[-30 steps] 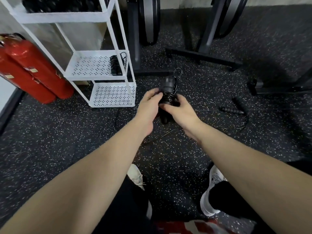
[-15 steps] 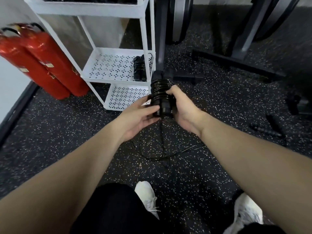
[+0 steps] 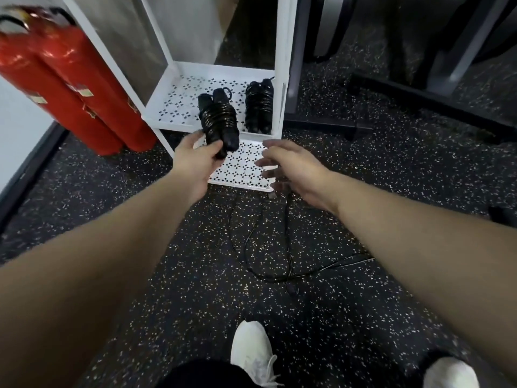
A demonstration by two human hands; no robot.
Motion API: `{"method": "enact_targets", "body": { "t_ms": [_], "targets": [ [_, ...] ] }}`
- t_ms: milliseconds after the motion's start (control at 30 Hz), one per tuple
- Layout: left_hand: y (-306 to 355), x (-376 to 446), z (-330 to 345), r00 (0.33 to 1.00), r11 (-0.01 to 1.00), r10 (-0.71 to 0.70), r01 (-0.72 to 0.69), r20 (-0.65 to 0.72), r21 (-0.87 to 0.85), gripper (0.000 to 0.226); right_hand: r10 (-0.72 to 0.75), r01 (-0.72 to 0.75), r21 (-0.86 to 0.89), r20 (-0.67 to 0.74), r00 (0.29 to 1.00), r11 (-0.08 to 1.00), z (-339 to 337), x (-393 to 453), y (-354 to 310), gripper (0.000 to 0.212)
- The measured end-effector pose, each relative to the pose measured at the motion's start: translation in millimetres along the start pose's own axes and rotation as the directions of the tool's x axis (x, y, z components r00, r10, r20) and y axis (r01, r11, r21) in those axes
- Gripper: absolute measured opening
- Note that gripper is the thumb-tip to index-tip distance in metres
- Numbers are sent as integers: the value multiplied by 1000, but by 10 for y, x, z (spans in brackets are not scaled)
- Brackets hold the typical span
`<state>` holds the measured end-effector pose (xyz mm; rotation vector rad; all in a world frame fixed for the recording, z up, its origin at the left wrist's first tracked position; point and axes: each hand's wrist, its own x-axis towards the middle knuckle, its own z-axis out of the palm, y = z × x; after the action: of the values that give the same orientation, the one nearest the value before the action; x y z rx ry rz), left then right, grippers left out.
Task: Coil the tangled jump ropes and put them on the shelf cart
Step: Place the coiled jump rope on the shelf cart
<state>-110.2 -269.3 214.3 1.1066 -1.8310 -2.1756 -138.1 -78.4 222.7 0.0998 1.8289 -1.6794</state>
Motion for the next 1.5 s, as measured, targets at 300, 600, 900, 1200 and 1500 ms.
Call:
{"method": "enact_targets", "body": {
  "t_ms": [300, 600, 900, 1200, 1500],
  "targets": [
    [256, 734, 363, 981, 943, 183, -158, -62, 293, 53, 37, -38, 6, 20, 999, 999, -160, 75, 303, 20],
    [268, 799, 542, 977, 739, 210, -181, 33, 649, 43, 100, -100, -44, 8, 995, 994, -420, -121, 521, 20],
    [-69, 307, 462, 905, 515, 374, -383, 201, 767, 59, 110, -111, -54, -21, 994, 992, -645, -448, 514, 18],
    [-751, -617, 743, 822, 392, -47, -507, 567, 768, 25, 140, -143, -16, -112, 984, 990, -1115, -947, 684, 16],
    [-1683, -898, 1236, 709, 314, -428, -464, 560, 828, 26, 291, -307, -86, -157, 944, 948, -1688, -1177, 1563, 15]
  ]
}}
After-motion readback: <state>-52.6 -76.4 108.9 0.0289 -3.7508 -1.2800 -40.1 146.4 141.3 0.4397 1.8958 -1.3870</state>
